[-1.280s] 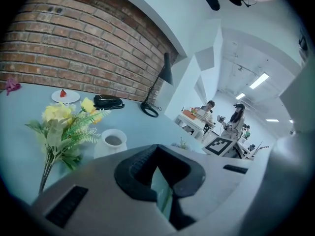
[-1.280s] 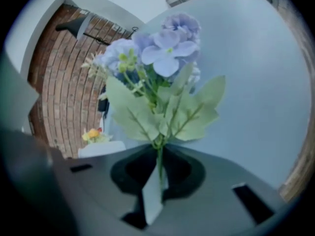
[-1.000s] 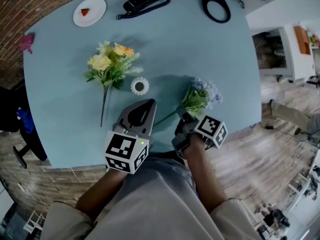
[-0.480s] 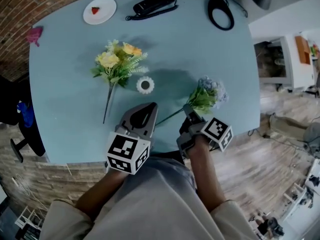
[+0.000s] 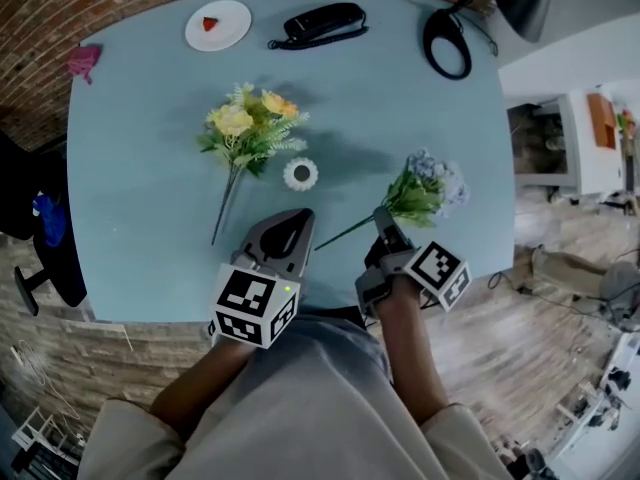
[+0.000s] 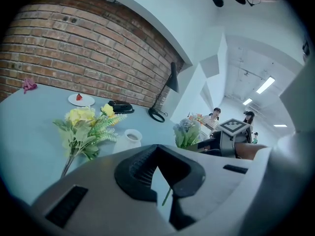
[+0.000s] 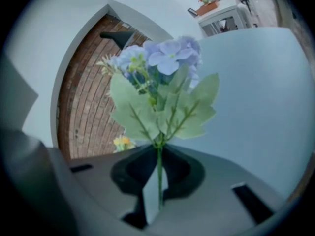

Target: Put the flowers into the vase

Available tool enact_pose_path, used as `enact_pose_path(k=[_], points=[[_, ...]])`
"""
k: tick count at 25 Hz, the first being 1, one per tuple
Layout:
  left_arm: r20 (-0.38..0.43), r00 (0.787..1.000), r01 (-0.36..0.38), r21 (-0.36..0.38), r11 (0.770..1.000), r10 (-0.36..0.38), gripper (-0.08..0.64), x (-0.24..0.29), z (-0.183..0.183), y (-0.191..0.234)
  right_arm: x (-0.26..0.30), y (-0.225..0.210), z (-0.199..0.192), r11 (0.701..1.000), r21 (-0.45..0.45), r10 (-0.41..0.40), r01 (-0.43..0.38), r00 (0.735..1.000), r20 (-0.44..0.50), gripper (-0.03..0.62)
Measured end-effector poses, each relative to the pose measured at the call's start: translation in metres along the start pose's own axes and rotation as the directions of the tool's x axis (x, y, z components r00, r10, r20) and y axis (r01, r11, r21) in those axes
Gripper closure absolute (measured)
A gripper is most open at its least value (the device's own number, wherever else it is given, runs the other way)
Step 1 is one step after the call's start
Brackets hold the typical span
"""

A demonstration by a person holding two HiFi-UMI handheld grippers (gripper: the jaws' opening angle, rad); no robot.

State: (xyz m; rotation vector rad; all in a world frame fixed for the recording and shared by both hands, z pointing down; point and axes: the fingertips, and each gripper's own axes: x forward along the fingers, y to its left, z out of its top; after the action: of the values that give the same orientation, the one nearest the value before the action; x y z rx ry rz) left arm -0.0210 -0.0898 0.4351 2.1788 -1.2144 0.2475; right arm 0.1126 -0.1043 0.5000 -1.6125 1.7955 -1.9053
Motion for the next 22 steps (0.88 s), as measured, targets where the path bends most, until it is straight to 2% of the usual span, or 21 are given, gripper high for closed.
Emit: enact_pose_path(k=[6,9,13,17,22], points=[[0.009,1.000,0.002,0.000,1.000,-0.002,0.545,-0.008,0.001,0.001,-0.004,0.020,0.005,0.997,-0.076,0.014,-0.012,1.000,0.025,0.545],[0.014,1.000,0.006,-0.001,1.000,-0.006,0.545,-0.014,0.002,0.001,-0.010,0.030,0.004,0.993,-0.115,-0.006,0.010,0.999,0.033,0.545],[0.011,1.000,0.014,-0.002,1.000,-0.014,0.545,-0.019,0.000,0.002,-0.012,0.048,0.007,0.982,-0.189,0.038,-0.028,0.998,0.051,0.545],[0.015,1.000,0.021,-0.016,1.000,-0.021,0.545,-0.023,-0.001,0.003,-0.018,0.058,0.009,0.978,-0.208,0.024,-0.009,0.997,0.069,0.545],[0.023,0.999,0.025,-0.034,0.999,-0.024,0.545,-0.029,-0.001,0.006,-0.022,0.077,0.013,0.967,-0.251,0.070,-0.048,0.994,0.078,0.545]])
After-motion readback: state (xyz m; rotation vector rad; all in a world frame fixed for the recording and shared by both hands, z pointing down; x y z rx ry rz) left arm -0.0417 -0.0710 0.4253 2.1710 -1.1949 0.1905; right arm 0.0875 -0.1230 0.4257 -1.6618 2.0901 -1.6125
